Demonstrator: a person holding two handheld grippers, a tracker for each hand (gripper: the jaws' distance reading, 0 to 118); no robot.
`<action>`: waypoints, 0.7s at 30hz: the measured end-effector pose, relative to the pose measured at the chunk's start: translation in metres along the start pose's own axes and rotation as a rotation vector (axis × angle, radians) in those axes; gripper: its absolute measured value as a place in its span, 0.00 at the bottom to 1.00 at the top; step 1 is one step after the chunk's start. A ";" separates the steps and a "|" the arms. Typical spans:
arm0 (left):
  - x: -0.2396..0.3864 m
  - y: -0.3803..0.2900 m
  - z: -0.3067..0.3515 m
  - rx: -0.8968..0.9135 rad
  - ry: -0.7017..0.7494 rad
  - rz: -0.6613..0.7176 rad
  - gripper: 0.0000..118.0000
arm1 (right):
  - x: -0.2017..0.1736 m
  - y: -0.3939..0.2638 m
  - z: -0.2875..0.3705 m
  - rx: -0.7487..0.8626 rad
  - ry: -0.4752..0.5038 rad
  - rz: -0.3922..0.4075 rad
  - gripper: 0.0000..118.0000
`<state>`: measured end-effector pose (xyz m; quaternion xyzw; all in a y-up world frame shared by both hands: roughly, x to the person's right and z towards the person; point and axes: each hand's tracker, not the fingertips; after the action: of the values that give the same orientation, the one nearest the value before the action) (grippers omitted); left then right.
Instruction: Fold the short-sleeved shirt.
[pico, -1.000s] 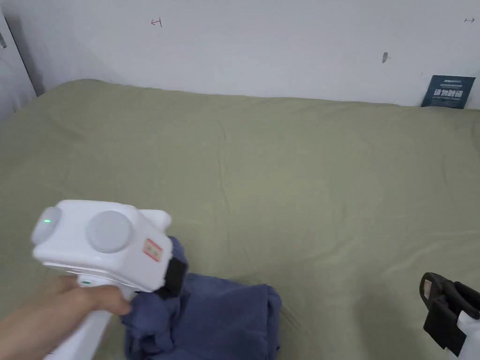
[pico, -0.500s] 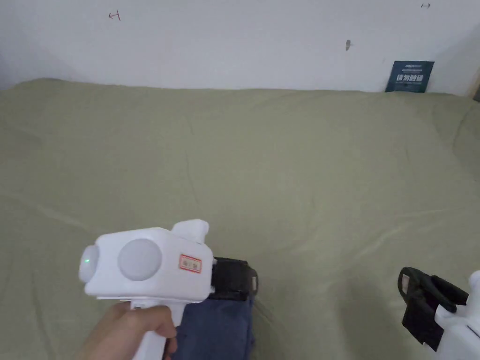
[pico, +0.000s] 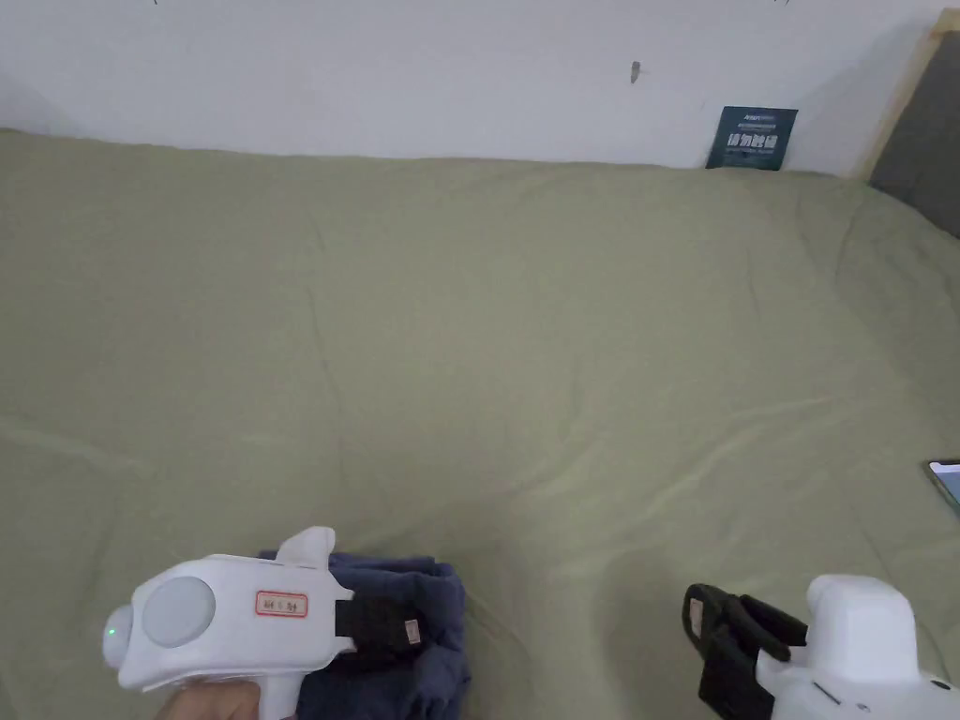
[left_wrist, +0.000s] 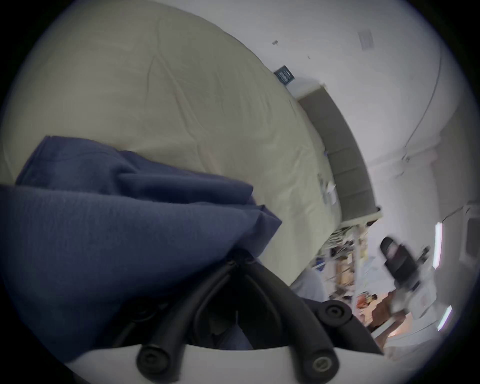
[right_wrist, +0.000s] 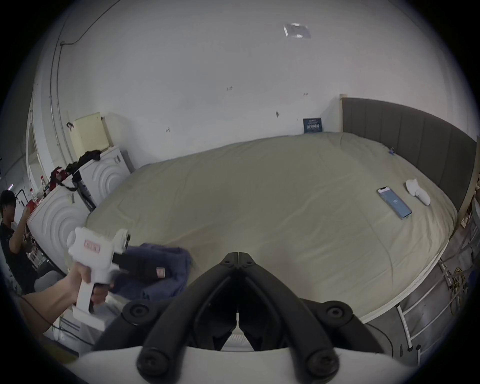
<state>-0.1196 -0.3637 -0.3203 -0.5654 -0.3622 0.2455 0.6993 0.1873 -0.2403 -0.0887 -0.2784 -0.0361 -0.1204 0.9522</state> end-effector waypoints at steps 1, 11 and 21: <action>0.005 0.001 0.009 0.004 -0.009 0.002 0.00 | -0.003 -0.002 -0.003 -0.022 0.016 0.010 0.01; 0.002 -0.010 0.167 0.216 0.136 -0.061 0.00 | -0.082 -0.013 -0.132 -0.413 0.654 -0.181 0.01; -0.062 -0.013 0.173 0.145 0.068 0.034 0.00 | -0.033 -0.064 -0.206 -0.602 0.795 -0.392 0.01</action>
<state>-0.2946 -0.3079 -0.3045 -0.5273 -0.3099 0.2634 0.7460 0.1400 -0.3973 -0.2335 -0.4602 0.3122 -0.3974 0.7299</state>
